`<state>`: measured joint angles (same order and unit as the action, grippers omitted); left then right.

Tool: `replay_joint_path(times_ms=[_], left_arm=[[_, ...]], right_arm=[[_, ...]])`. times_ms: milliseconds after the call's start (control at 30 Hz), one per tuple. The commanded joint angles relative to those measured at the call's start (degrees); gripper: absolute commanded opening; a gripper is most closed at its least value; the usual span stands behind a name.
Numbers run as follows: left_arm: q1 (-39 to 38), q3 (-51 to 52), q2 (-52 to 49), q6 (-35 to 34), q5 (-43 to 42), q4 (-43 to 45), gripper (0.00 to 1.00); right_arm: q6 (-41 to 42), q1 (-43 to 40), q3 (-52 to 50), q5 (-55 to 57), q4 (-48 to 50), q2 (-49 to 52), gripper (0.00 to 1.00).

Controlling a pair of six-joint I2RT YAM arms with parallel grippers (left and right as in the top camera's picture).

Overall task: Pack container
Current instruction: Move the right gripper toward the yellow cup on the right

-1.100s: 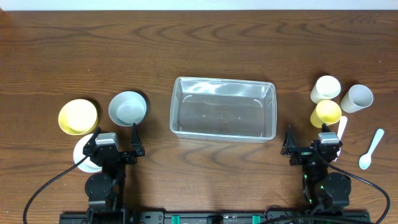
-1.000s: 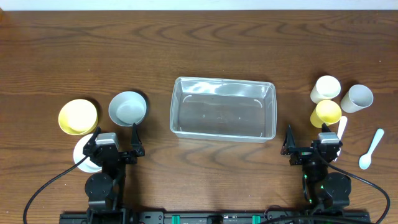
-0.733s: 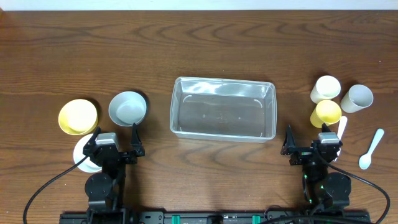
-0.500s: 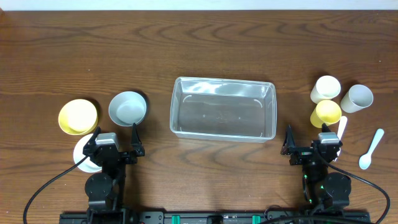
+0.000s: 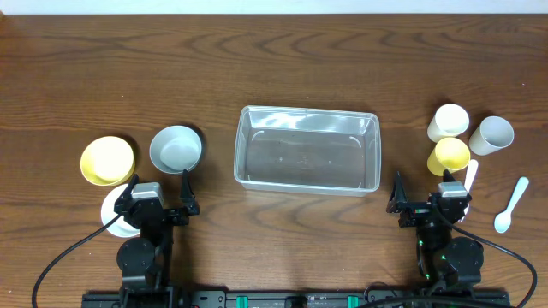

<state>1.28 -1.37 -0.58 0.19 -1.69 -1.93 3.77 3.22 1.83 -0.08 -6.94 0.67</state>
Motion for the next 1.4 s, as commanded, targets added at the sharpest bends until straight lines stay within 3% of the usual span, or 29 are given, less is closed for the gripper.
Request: replay_joint_path(times_ms=[0, 667, 833, 1033, 1200, 1367], left_arm=[[-0.2, 1.1, 0.3, -0.2, 0.5, -1.9, 0.98], [-0.2, 1.1, 0.3, -0.2, 0.5, -1.9, 0.98], [-0.2, 1.1, 0.3, -0.2, 0.5, -1.7, 0.98], [-0.2, 0.0, 0.3, -4.2, 0.4, -2.3, 0.98], [-0.2, -7.0, -2.4, -4.8, 0.2, -10.4, 0.98], [-0.2, -18.4, -10.3, -4.8, -0.3, -17.5, 0.98]], right_arm=[[-0.7, -0.5, -0.2, -0.2, -0.1, -0.3, 0.99], [-0.6, -0.5, -0.2, -0.4, -0.1, -0.3, 0.99], [5.4, -0.5, -0.2, -0.7, -0.1, -0.3, 0.99], [5.8, -0.5, 0.6, -1.8, -0.6, 0.7, 0.99], [5.1, -0.5, 7.3, 0.0, -4.2, 5.2, 0.99], [1.2, -0.7, 21.0, 3.9, -11.1, 17.0, 0.99]])
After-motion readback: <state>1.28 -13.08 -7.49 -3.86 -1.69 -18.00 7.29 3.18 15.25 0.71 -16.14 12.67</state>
